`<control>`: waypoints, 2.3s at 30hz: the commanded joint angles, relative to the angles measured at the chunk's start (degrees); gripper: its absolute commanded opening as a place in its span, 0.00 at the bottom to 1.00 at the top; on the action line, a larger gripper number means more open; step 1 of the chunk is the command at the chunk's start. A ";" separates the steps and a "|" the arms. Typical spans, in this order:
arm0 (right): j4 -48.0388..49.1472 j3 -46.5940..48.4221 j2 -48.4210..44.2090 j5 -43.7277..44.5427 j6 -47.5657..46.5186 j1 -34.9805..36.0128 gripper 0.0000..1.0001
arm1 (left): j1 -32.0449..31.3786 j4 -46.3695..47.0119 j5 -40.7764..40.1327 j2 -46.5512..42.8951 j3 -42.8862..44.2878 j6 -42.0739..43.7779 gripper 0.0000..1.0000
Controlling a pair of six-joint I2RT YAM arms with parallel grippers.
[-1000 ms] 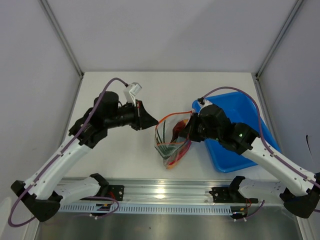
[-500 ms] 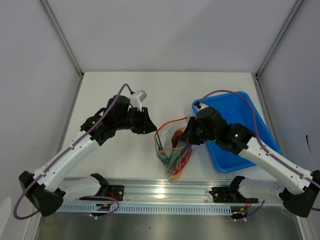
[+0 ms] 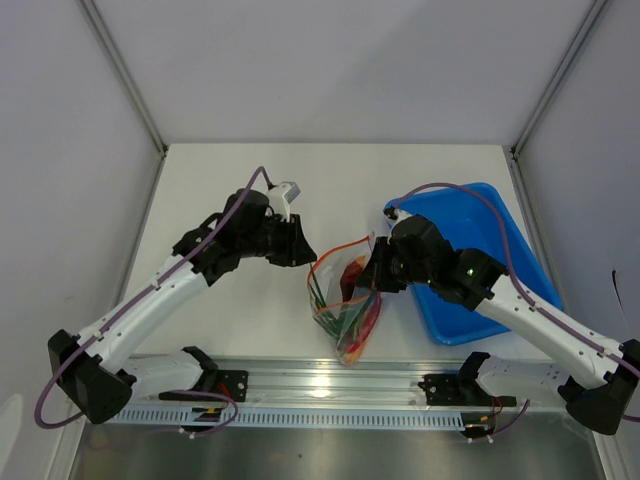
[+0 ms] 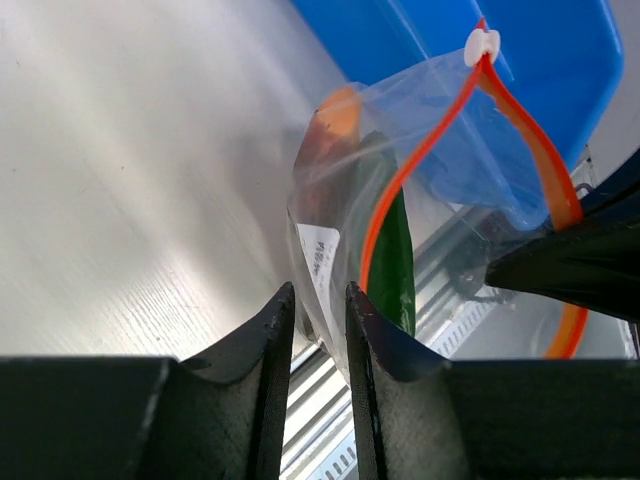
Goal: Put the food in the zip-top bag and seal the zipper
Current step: Adjust the zipper food storage bag at the center of the board.
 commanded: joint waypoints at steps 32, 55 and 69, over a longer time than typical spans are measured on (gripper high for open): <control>5.83 -0.44 0.89 -8.01 -3.41 0.26 0.00 | -0.45 6.34 8.52 5.43 1.73 5.69 0.29; -9.70 10.43 5.02 -0.45 -12.37 -0.62 0.69 | -2.29 7.56 16.60 3.32 0.76 -1.16 0.00; -12.89 23.11 7.48 -8.71 -16.07 1.74 0.32 | -2.29 13.01 17.84 2.97 0.68 -7.84 0.01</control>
